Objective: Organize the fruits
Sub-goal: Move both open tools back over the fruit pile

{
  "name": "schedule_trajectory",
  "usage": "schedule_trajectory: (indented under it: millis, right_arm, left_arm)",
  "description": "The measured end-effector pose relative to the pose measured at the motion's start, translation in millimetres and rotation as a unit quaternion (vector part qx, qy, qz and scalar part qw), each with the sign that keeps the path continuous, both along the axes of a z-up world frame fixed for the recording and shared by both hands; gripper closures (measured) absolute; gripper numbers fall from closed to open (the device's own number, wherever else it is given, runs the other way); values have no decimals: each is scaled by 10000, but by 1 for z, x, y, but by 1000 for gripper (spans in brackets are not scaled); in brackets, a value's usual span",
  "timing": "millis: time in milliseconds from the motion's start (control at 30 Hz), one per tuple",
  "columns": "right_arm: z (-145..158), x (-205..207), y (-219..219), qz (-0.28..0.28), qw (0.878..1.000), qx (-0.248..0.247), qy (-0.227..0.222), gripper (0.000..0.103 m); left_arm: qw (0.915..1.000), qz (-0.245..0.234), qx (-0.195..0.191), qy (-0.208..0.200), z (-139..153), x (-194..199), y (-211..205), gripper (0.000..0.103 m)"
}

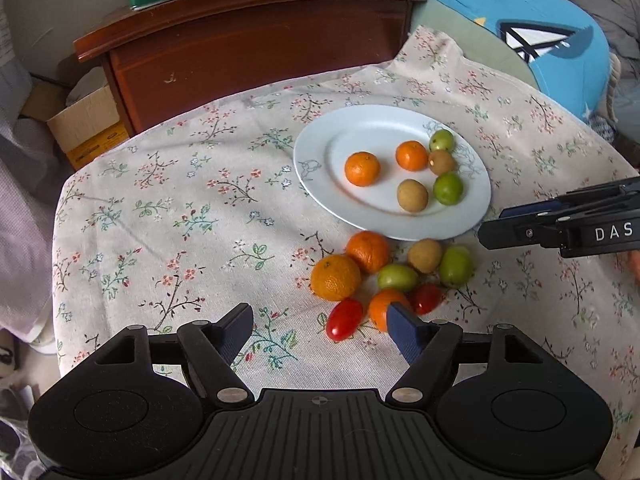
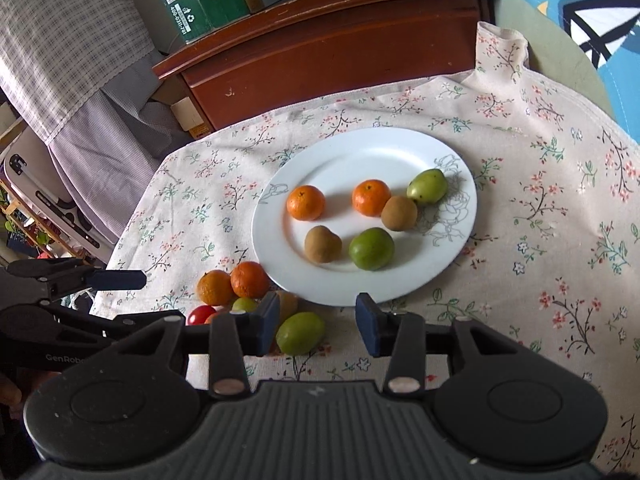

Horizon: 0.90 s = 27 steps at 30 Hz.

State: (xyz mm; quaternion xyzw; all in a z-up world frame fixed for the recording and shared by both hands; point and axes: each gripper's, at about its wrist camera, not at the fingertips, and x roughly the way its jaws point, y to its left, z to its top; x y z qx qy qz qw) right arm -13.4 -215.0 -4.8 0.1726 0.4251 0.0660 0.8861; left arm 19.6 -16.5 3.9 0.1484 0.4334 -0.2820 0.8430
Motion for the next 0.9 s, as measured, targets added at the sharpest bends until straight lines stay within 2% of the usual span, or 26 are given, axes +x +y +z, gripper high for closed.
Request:
schedule_trajectory:
  millis: [333, 433, 500, 600, 667, 767, 900]
  right_arm:
    - [-15, 2, 13, 257, 9994, -87, 218, 59]
    - [-20, 4, 15, 243, 9993, -82, 255, 49]
    - [-23, 6, 17, 252, 9992, -131, 267, 46]
    - [-27, 8, 18, 262, 9992, -101, 284, 44]
    - [-28, 9, 18, 285, 9993, -67, 247, 39]
    - [-28, 10, 21, 325, 9992, -74, 227, 35]
    - [-29, 9, 22, 304, 9994, -23, 171, 30]
  left_arm:
    - [9983, -536, 215, 72, -19, -2, -9, 28]
    - [9978, -593, 75, 286, -26, 3, -10, 28]
    - [9975, -625, 34, 324, -31, 5, -11, 28]
    - [9966, -751, -38, 336, -36, 5, -13, 16]
    - [9955, -881, -77, 351, -39, 3, -15, 4]
    - [9931, -1147, 161, 154, -43, -5, -21, 0]
    - [9930, -1148, 153, 226, -44, -3, -19, 0]
